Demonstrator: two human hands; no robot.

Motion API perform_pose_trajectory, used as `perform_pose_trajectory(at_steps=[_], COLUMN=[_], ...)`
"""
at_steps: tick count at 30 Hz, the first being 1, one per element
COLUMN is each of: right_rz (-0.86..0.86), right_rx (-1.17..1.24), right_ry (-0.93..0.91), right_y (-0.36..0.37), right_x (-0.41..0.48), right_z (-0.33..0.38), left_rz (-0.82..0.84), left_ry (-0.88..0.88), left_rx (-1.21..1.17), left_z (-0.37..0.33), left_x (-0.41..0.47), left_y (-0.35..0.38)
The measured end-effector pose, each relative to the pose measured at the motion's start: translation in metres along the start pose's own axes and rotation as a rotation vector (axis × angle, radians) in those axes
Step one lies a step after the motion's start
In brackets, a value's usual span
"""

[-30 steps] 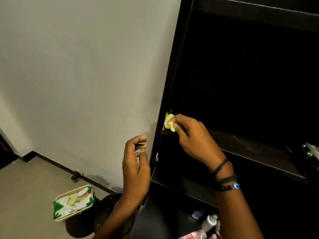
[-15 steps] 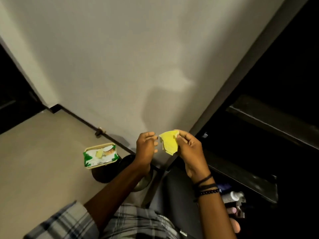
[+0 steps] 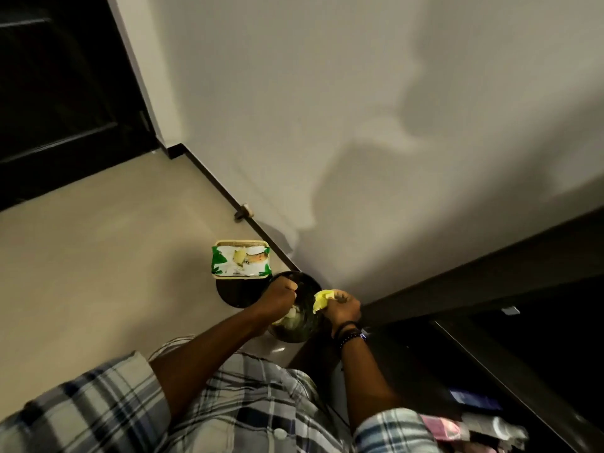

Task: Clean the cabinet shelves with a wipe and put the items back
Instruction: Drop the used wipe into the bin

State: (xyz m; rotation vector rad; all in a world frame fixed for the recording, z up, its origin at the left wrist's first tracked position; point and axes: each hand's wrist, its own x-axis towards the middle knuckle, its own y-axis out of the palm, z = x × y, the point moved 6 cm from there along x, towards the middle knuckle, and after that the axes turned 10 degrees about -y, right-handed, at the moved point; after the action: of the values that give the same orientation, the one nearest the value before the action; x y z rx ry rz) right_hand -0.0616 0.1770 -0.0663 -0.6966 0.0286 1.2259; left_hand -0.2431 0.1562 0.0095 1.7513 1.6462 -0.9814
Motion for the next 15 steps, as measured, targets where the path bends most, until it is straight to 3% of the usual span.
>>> perform_pose_trajectory(at_steps=[6,10,15], right_rz=[0.138,0.182,0.127], right_rx=[-0.059,-0.016,0.104], right_ry=[0.042,0.075,0.132], right_y=[0.038,0.044,0.034], right_x=[0.065,0.045,-0.009], right_z=[-0.056,-0.064,-0.063], left_rz=[0.058,-0.014,0.046], left_ry=[0.038,-0.001,0.032], left_rx=[0.044,0.065,0.163], left_z=[0.010,0.022,0.021], left_x=[0.000,0.014,0.014], left_y=[-0.028,-0.041,-0.014])
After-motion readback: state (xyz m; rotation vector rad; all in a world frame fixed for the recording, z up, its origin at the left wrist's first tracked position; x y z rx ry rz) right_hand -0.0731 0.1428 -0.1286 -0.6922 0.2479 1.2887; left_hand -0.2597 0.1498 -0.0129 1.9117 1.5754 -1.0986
